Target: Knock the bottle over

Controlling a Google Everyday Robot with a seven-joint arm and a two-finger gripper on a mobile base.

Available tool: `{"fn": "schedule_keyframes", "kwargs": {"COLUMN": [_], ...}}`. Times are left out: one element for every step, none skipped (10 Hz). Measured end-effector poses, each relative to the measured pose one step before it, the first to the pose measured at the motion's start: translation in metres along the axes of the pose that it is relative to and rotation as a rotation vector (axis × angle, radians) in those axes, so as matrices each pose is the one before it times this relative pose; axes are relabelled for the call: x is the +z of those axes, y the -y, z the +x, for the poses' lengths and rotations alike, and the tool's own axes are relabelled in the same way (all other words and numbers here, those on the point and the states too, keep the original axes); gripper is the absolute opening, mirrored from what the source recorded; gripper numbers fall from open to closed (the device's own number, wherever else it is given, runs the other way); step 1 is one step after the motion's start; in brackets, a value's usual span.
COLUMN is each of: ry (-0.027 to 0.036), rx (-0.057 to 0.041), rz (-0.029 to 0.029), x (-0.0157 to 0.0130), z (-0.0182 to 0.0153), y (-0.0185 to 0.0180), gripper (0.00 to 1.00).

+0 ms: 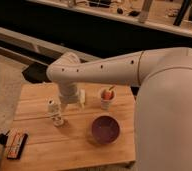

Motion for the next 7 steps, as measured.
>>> {"fn": "schedule_keyframes", "kwargs": {"ry": [-0.00007, 0.00115, 0.00058, 0.00158, 0.00191, 0.00423, 0.00363], "rx": [-0.00001, -0.00072, -0.00084, -0.02163, -0.02079, -0.02568, -0.03262], "rz": [0.00007, 0.00051, 0.0009, -0.00064, -0.0052, -0.00826, -0.00511], "x": [0.00004, -0.00034, 0.00003, -0.00081, -0.00063, -0.00077, -0.00099], "z": [0.00001, -0.00008, 0.00001, 0.00108, 0.00092, 0.0008, 0.0019], "y": [0.00002, 0.00002, 0.0003, -0.00069, -0.00251, -0.00382, -0.00421], "gripper": [0.65, 0.65, 0.65, 0.65, 0.65, 0.65, 0.65]}}
